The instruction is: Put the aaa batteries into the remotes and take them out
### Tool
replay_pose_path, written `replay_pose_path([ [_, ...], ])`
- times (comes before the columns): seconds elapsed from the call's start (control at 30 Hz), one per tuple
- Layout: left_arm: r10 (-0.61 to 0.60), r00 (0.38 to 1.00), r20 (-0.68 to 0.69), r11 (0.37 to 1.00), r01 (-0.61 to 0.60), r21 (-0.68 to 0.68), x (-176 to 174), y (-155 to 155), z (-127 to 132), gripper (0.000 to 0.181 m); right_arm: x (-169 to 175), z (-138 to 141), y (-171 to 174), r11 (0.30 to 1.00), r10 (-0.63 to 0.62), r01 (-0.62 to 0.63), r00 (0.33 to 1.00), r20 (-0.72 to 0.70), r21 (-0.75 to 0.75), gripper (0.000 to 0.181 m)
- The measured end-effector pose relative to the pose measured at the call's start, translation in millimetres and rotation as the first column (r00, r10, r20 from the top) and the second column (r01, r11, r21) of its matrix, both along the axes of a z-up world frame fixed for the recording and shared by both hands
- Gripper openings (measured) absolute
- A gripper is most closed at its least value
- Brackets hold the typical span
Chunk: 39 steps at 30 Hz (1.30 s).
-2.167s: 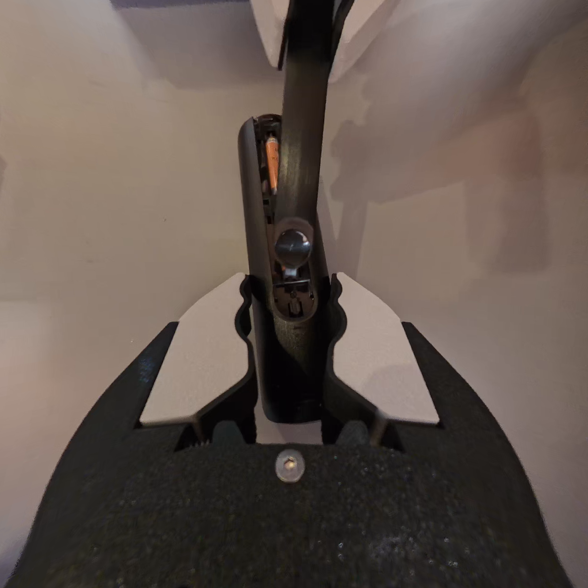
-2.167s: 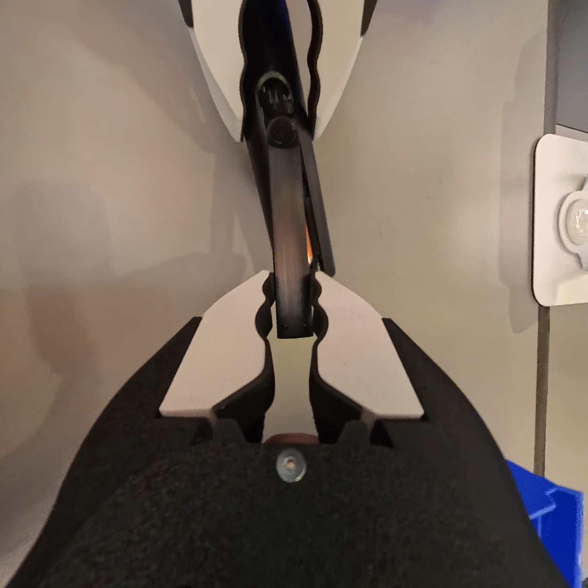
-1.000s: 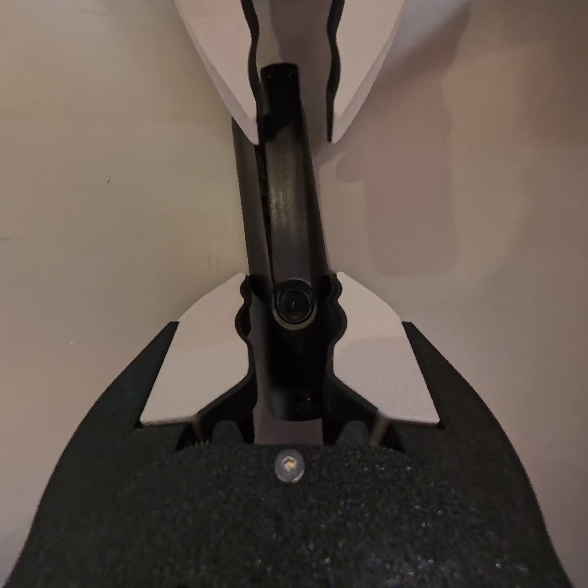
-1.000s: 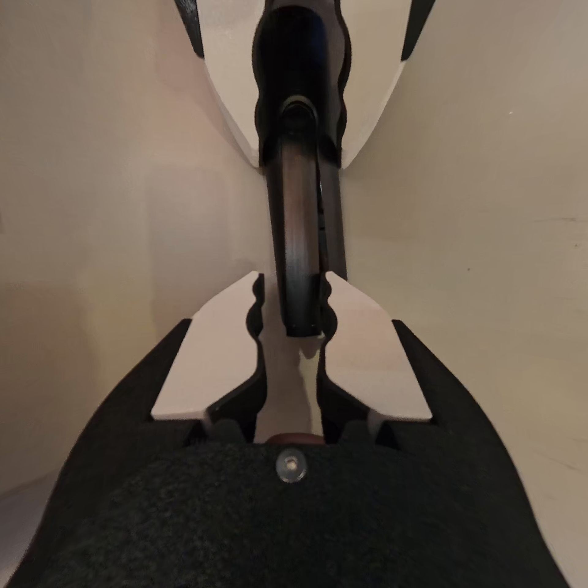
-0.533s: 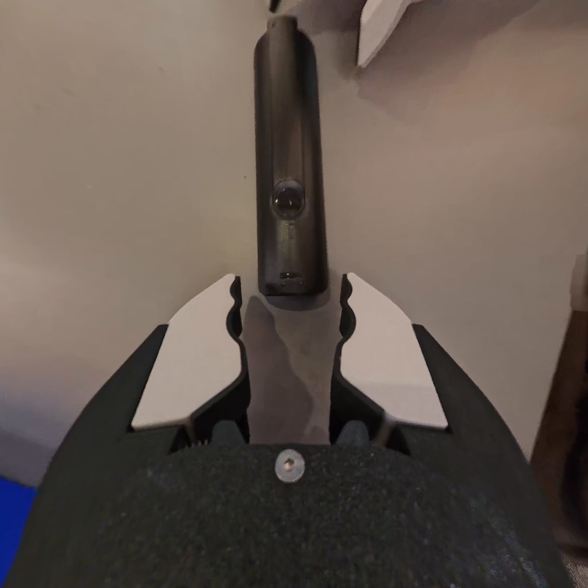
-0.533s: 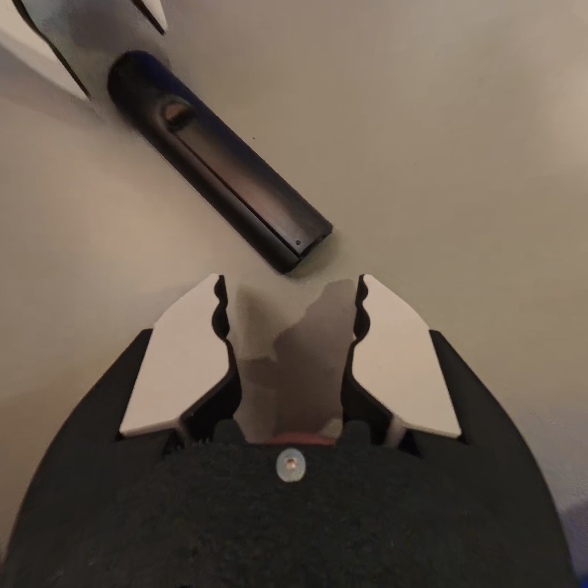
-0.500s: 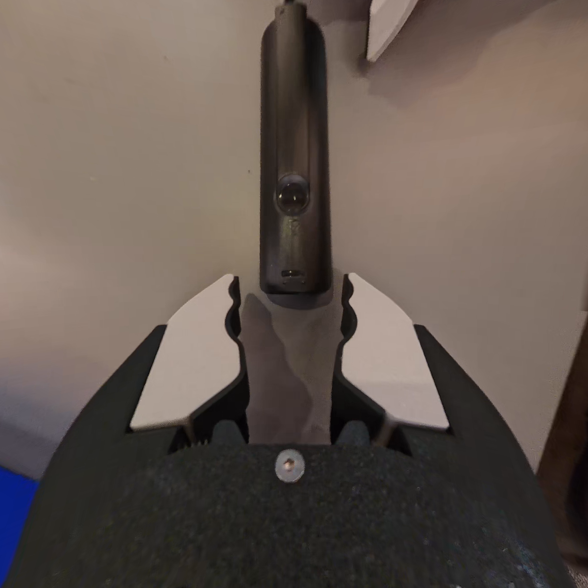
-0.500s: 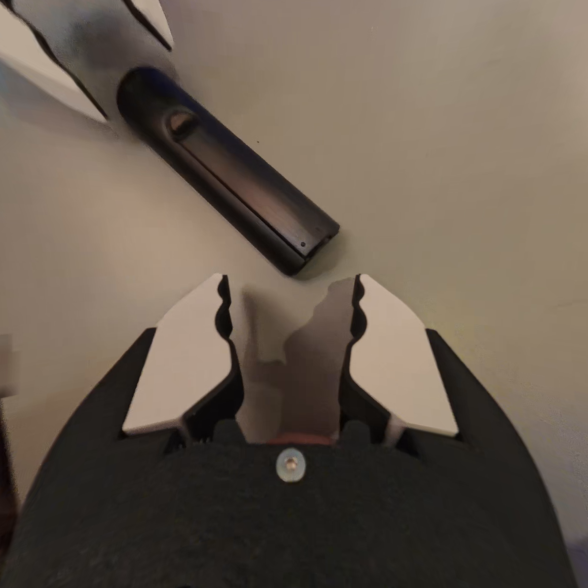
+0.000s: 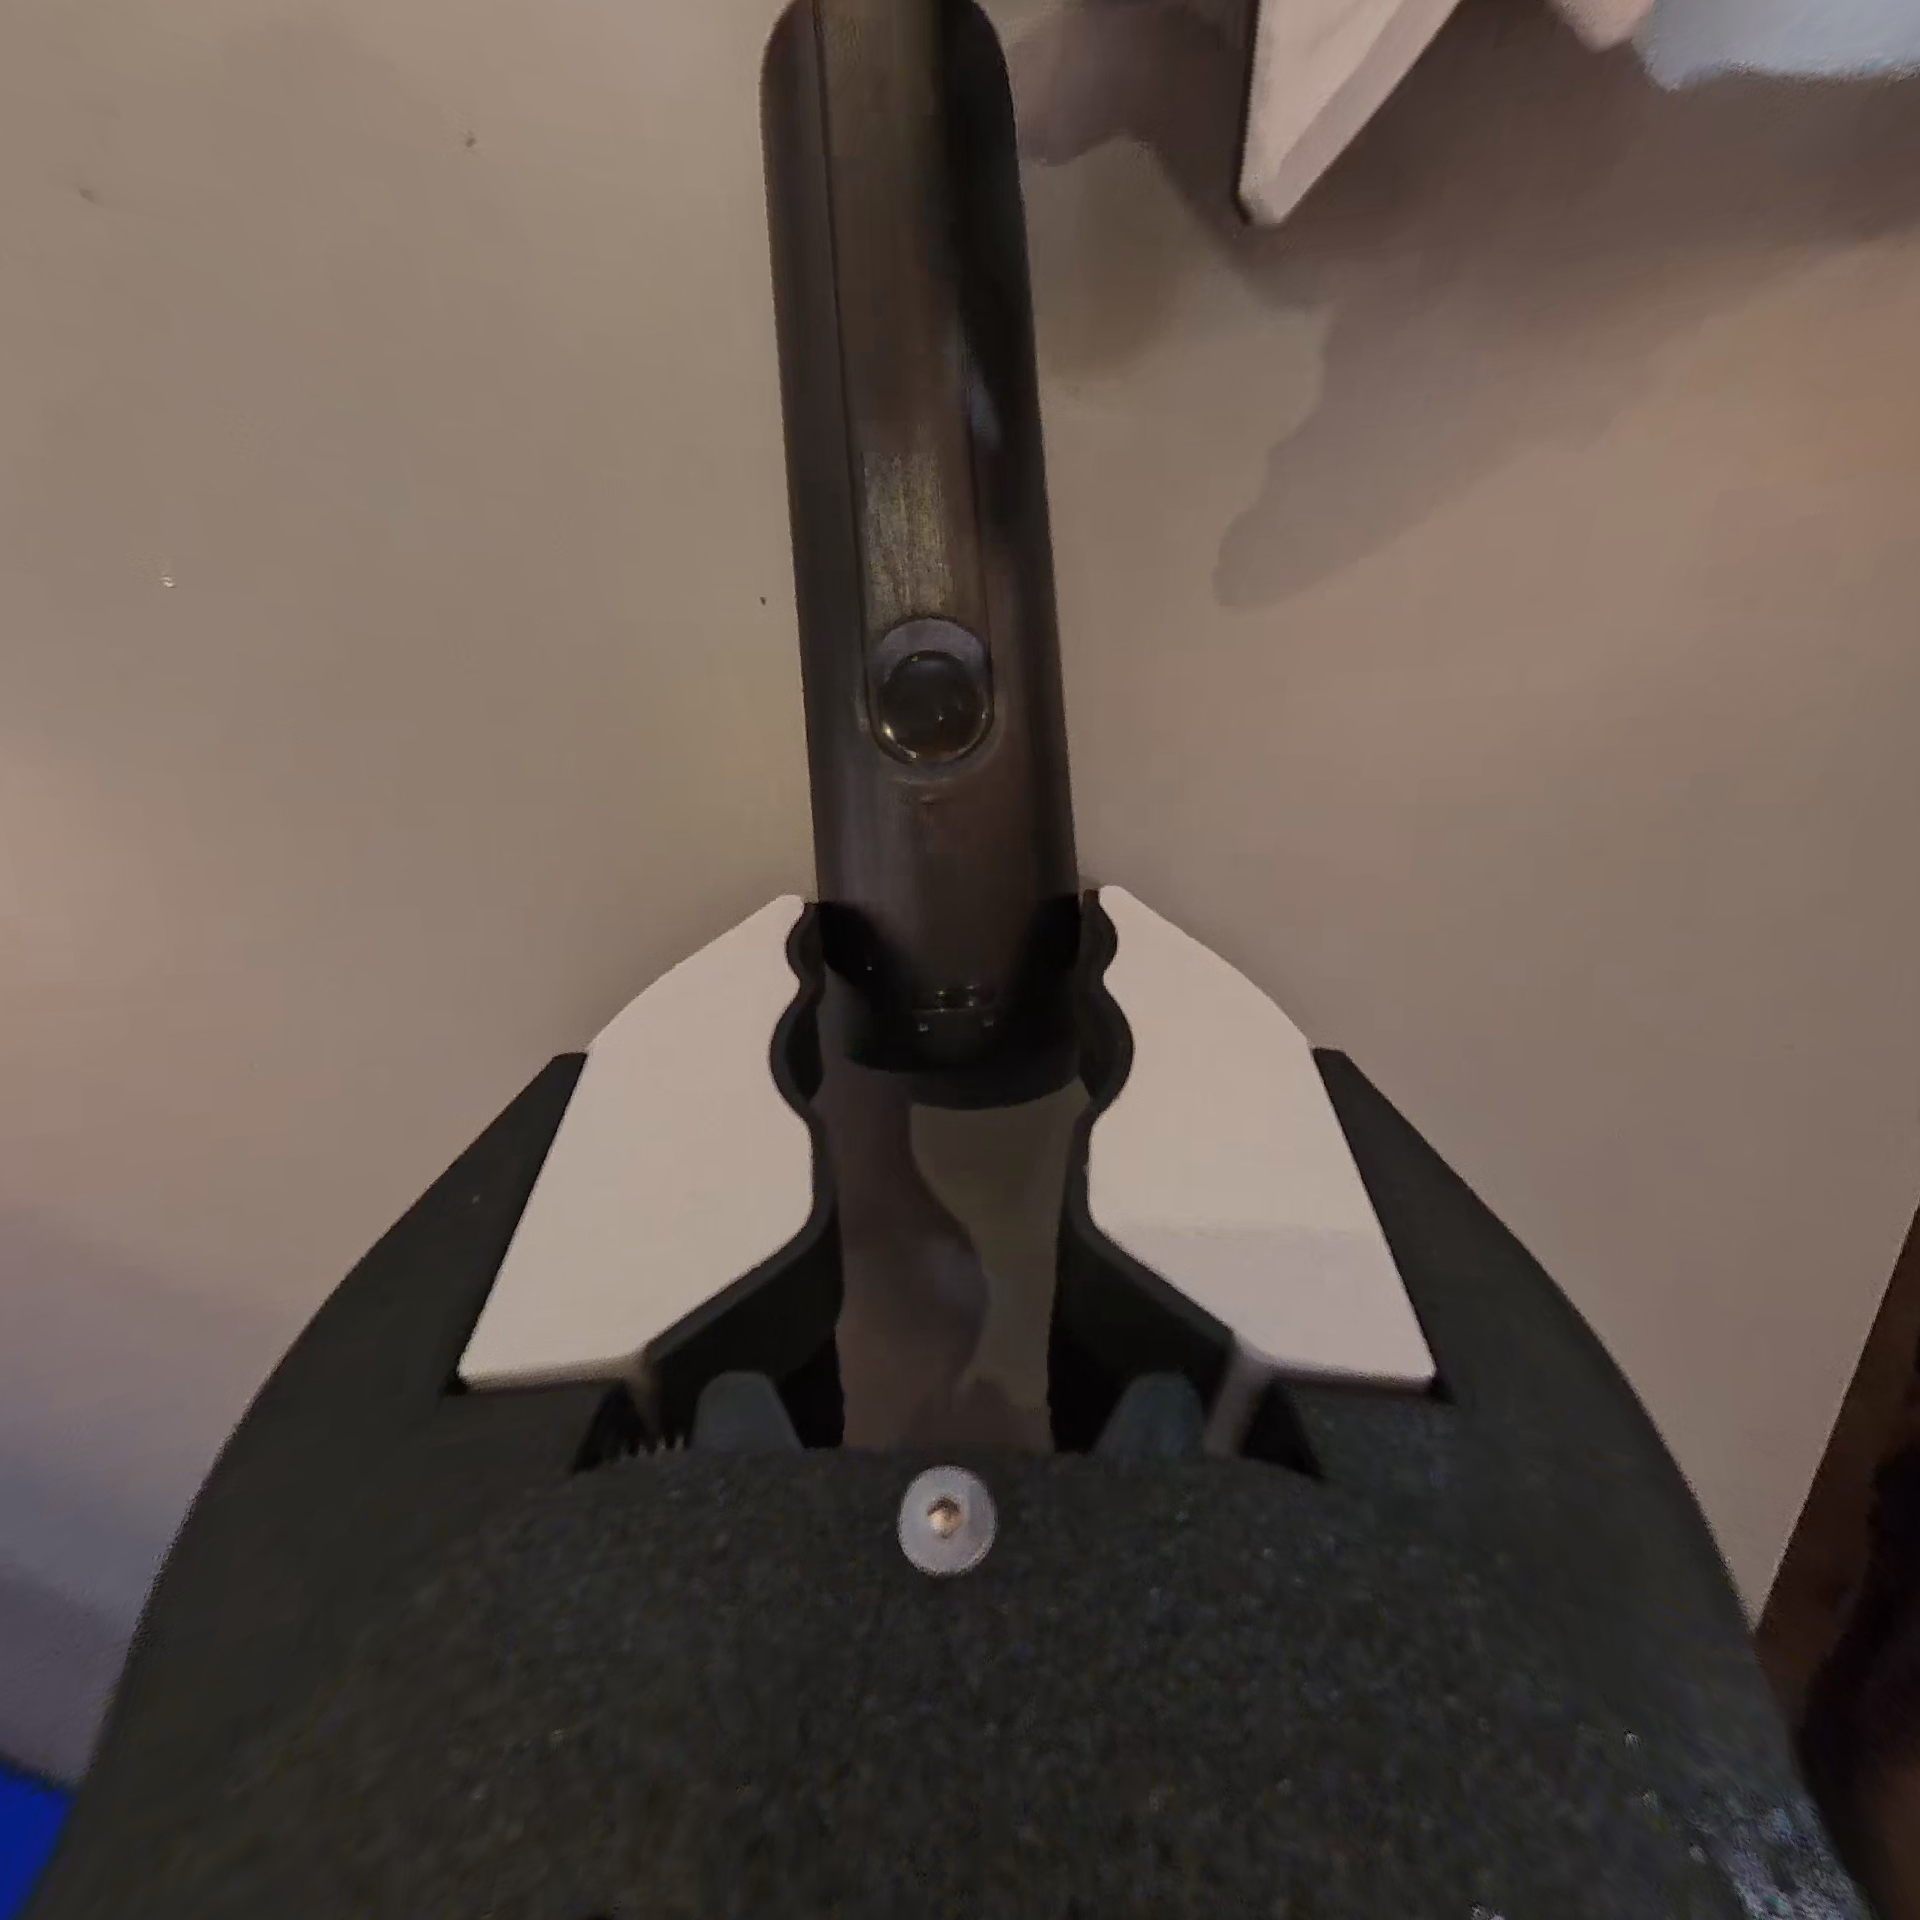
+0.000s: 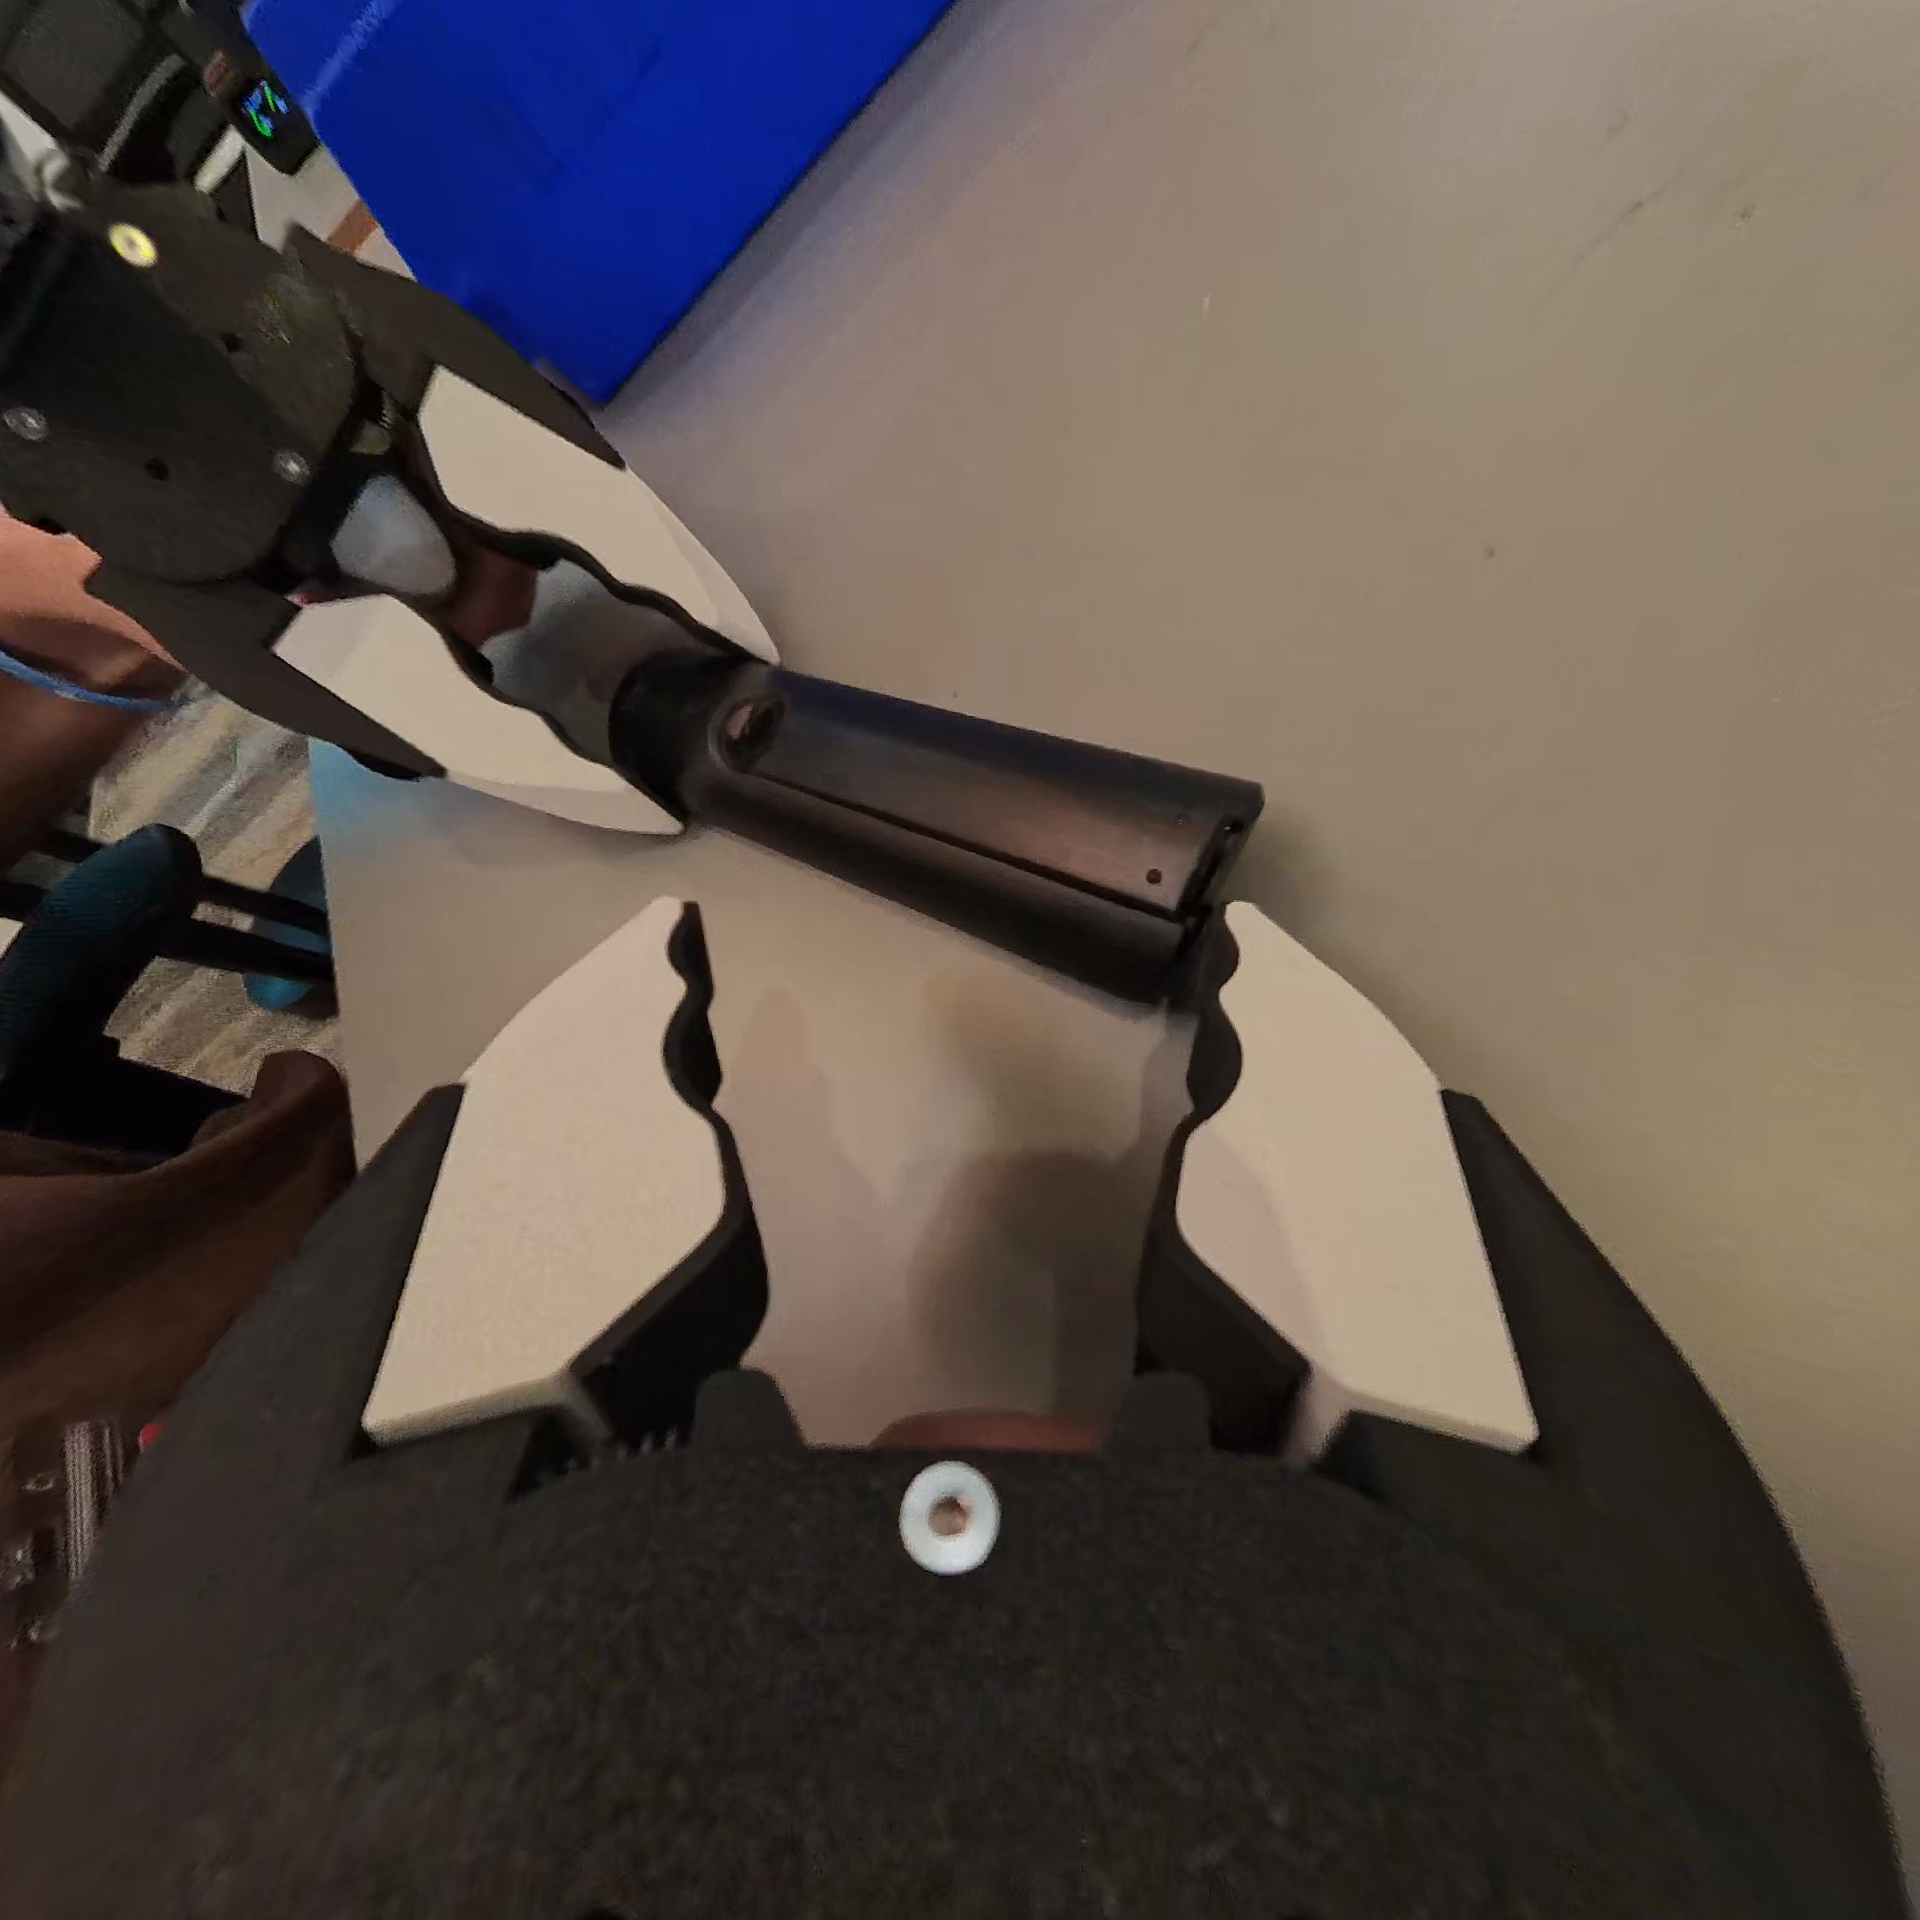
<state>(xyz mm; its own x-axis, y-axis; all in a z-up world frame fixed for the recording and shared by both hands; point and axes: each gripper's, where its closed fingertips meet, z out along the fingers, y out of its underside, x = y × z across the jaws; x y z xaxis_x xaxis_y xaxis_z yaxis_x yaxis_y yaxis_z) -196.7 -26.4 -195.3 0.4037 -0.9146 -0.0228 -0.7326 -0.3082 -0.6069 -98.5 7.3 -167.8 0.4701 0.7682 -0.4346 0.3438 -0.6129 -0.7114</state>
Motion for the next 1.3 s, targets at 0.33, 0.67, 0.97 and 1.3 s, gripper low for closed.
replay_pose_path([
  [0.33, 0.045, 0.984, 0.175, 0.99, -0.068, 0.127, 19, 18, 27, 0.046, 11, 61, 16, 0.984, -0.048, 0.084, 0.973, -0.225, 0.157, 0.087],
  [0.67, 0.044, 0.98, 0.194, 0.983, -0.077, 0.167, 26, 24, 34, 0.045, 29, 30, 32, 0.96, -0.28, 0.267, 0.918, -0.28, -0.082, 0.081],
  [0.97, 0.028, 0.986, 0.166, 0.988, -0.053, 0.147, 28, 21, 40, 0.045, 3, 33, -28, 0.901, -0.403, 0.312, 0.858, -0.317, -0.302, 0.079],
  [1.3, 0.064, 0.986, 0.156, 0.989, -0.084, 0.124, 27, 10, 53, 0.045, -60, 37, -31, 0.765, -0.542, 0.145, 0.671, -0.506, -0.627, 0.071],
])
